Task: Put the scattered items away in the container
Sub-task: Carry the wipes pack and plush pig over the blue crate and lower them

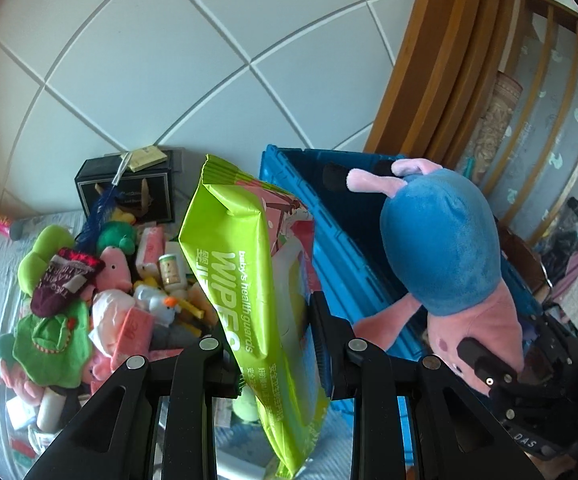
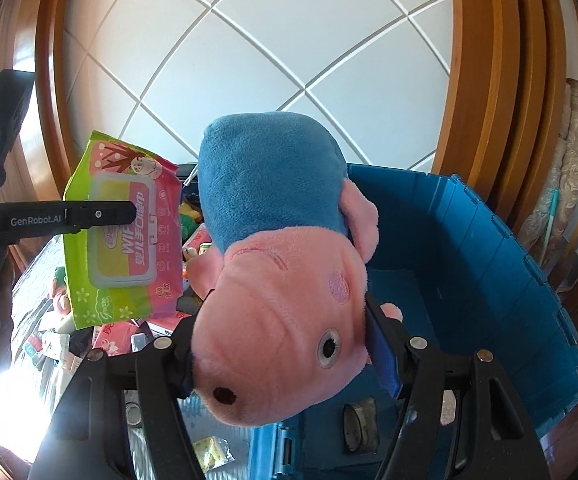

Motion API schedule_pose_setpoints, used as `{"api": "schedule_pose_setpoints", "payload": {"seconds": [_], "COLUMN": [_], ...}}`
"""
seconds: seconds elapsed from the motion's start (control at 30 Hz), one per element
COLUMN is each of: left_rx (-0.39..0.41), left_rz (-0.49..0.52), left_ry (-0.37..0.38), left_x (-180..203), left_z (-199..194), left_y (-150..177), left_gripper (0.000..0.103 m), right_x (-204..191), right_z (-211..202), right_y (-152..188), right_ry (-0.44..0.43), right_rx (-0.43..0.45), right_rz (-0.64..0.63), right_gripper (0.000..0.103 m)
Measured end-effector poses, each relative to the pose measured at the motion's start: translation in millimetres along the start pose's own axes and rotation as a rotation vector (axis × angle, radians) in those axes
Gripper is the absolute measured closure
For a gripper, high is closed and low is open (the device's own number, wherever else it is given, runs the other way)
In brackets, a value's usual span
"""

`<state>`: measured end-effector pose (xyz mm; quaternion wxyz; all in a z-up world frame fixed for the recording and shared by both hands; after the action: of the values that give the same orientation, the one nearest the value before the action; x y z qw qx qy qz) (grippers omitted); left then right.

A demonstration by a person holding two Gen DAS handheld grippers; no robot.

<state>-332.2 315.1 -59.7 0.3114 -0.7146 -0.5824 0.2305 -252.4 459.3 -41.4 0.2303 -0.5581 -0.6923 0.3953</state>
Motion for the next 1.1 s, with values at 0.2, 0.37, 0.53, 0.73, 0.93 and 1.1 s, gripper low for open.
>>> {"api": "schedule_pose_setpoints", "payload": {"seconds": [0.2,0.37,0.53,0.73,0.93,1.1], "left_rx": [0.031,0.033,0.032,0.037,0.009,-0.020], "left_rz": [0.055,0.106,0.143,0.192,0.231,0.247], "left_ry": [0.055,0.116,0.175,0.214,0.241,0.249], "left_x": [63,115,158,202,233,249], "left_z": [-7,-10,-9,-4,9,19], "left_y": [-19,-27,-37,-48,-49,-45], "left_gripper": [0.077,0.077,0.077,0.077,0.077,0.077], "right_x": [47,84,120,153,168,179], "right_z": [-22,-40,-57,-65,-73,-76], "right_y": [4,9,14,25,37,43], "right_ry": [0.062,0.106,0.153,0.184,0.212,0.232], "right_rx": [0.016,0.022,0.021,0.006,-0.015,-0.036], "right_rz": [0.052,0.111,0.149,0.197,0.225,0.242], "right_gripper": [0.037,0.037,0.037,0.037,0.037,0.037]}}
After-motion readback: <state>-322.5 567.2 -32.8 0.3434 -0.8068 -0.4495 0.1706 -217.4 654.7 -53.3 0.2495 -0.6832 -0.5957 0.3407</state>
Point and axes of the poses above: each gripper's, at about its wrist camera, not at the fingertips, and z roughly the way its jaws point, x to its right, y to its underside, the point moved 7 cm from there along z, roughly the way its jaws point, and after that the axes turned 15 degrees about -y, right-handed, at the moved point
